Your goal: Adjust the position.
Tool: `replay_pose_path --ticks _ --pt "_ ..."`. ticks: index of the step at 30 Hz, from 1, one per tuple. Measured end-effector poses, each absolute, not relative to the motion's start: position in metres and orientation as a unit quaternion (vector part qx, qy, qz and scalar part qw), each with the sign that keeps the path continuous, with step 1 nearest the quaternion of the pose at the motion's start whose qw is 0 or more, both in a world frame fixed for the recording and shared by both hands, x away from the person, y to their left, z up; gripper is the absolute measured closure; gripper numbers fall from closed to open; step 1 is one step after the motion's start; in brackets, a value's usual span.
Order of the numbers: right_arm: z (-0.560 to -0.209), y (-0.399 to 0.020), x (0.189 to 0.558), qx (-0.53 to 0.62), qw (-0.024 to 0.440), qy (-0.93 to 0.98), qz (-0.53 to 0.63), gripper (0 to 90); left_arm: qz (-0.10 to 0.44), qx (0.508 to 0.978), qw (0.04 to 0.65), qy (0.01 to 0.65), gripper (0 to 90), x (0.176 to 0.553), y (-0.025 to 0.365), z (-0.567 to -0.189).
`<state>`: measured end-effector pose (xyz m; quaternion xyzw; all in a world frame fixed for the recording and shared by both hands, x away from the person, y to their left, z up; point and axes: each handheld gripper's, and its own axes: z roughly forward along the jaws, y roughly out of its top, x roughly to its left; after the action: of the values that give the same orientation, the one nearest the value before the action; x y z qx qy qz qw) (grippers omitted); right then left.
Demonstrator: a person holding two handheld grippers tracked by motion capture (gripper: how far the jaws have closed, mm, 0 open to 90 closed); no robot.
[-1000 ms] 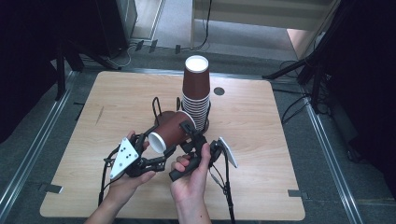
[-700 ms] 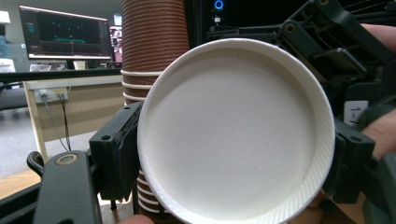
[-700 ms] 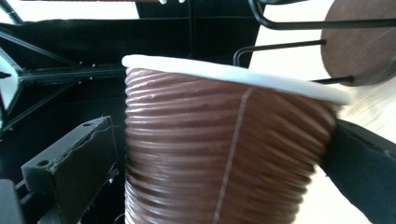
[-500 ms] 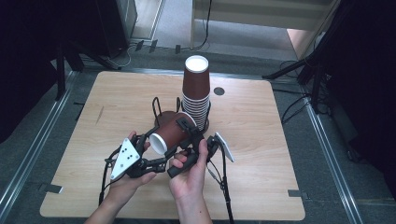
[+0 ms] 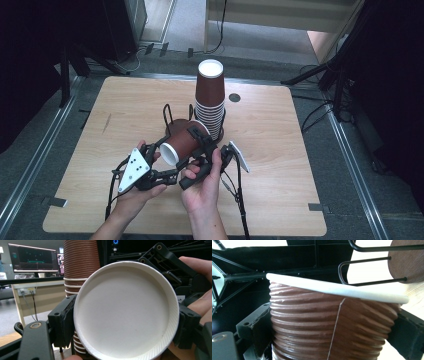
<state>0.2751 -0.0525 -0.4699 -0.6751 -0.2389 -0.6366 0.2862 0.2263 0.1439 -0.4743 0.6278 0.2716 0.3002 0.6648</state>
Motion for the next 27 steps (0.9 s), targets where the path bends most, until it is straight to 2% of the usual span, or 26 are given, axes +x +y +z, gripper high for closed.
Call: replay_pose_path --ticks 16,27 --pt "-0.4719 -0.0518 0.2754 -0.671 0.298 -0.233 -0.638 9.0 0.3 0.625 0.668 0.27 20.8 0.2267 0.1466 -0.4749" --pt "-0.4725 -0.053 0.2761 -0.67 0.286 -0.233 -0.644 9.4 0.284 0.628 0.667 0.283 17.9 0.2244 0.1496 -0.4728"
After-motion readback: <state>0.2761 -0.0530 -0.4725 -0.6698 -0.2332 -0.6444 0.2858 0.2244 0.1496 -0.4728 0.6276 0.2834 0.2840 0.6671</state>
